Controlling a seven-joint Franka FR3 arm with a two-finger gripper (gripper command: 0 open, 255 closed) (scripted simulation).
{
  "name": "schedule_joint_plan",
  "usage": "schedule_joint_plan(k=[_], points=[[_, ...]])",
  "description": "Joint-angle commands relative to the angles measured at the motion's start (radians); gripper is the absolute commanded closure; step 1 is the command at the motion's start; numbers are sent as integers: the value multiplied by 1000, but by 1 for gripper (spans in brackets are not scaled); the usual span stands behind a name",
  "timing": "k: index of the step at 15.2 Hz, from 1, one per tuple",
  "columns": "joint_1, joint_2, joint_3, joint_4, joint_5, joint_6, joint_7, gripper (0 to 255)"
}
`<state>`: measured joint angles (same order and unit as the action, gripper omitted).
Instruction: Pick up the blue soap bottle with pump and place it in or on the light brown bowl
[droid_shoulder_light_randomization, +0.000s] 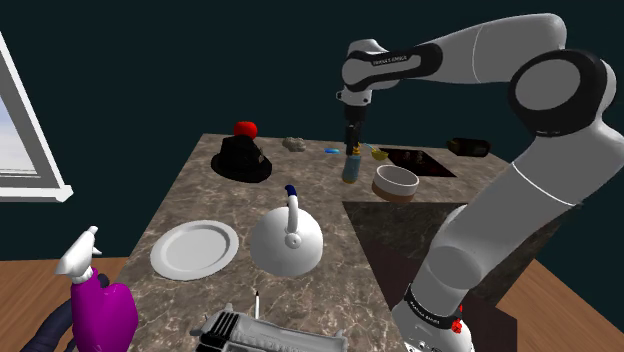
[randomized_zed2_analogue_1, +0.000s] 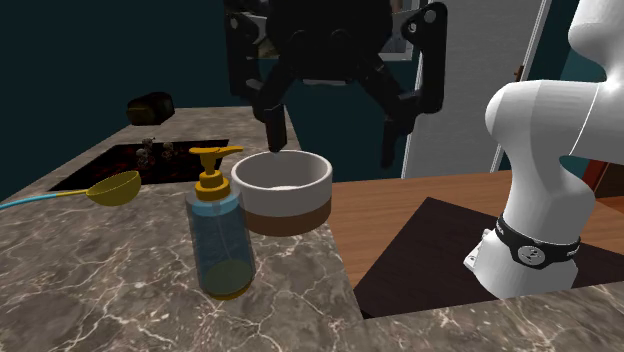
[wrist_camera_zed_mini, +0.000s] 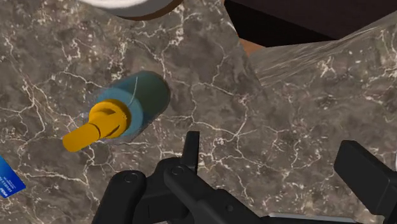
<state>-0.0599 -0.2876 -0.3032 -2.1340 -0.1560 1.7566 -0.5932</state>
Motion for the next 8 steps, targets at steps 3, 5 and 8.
schedule_joint_plan(k=[3,5,8], points=[[-14,144,-41,99,-26,31,-92,0],[-23,218,-57,153,-32,45,-135,0],[-40,332,-77,243,-36,63,-200,0]])
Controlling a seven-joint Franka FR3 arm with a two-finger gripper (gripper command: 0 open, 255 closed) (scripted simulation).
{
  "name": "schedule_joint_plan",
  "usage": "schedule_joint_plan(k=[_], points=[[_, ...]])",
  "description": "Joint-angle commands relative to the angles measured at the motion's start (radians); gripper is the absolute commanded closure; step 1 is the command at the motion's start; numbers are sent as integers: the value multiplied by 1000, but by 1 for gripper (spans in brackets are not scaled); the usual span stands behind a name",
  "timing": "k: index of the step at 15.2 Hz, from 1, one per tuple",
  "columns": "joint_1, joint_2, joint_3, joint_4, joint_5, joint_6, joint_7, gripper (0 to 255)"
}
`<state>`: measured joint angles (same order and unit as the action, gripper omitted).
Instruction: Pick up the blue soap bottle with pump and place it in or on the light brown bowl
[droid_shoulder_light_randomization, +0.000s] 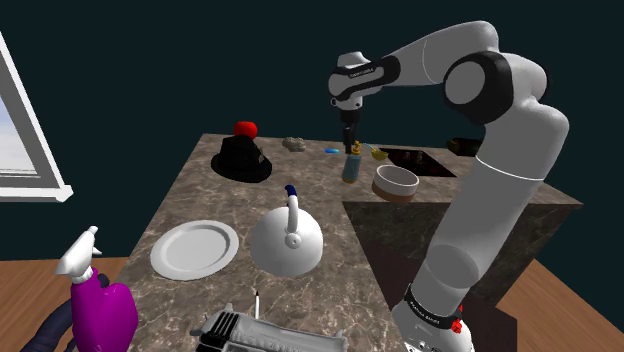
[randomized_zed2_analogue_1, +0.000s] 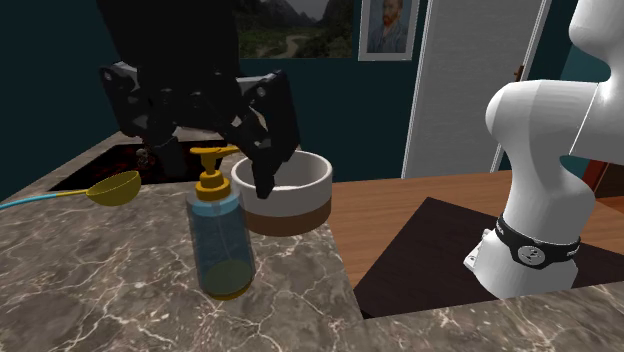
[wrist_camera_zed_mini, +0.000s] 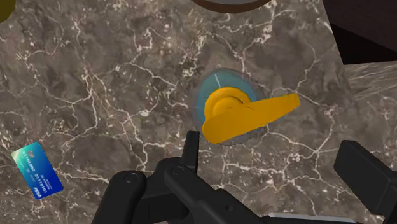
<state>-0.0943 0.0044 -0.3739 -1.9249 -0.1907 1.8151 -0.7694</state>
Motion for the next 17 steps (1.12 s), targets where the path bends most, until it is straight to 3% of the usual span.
schedule_joint_plan(k=[1,9,16,17], points=[[-11,69,-11,59,-2,7,-39,0],[-22,81,-18,-28,-5,107,-38,0],[-22,82,-18,-28,-5,107,-38,0],[-22,82,-18,-28,-5,107,-38,255]])
